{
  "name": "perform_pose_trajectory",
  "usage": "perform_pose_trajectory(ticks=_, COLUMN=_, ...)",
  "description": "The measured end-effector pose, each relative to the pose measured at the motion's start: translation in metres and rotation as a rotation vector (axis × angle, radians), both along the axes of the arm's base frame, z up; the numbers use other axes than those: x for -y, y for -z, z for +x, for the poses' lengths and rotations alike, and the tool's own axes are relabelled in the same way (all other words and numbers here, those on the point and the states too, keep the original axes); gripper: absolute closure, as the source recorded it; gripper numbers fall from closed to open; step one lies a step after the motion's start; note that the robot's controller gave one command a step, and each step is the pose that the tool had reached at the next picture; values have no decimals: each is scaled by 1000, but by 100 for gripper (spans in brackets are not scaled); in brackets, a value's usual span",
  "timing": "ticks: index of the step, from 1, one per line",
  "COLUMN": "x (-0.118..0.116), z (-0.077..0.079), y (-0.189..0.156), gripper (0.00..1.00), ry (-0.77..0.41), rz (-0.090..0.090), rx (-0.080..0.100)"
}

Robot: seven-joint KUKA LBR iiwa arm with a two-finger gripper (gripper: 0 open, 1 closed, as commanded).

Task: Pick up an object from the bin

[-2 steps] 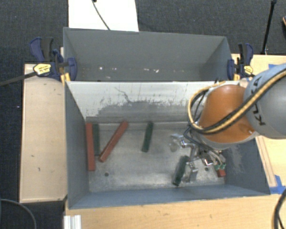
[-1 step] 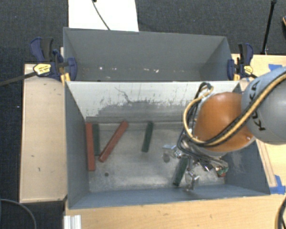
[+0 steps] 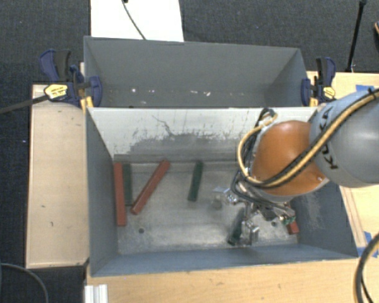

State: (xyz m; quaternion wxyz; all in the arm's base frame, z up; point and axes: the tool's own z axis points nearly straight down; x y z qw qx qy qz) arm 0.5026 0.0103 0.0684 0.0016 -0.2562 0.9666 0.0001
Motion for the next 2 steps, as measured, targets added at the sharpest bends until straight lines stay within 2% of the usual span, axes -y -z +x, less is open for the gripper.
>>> perform_pose_trajectory(ticks=1, x=-11, z=-17, y=-4, gripper=0, ry=-66, rz=0, rx=13)
perform_pose_trajectory(ticks=2, x=-11, z=-21, y=-2, gripper=100, ry=-68, rz=0, rx=0)
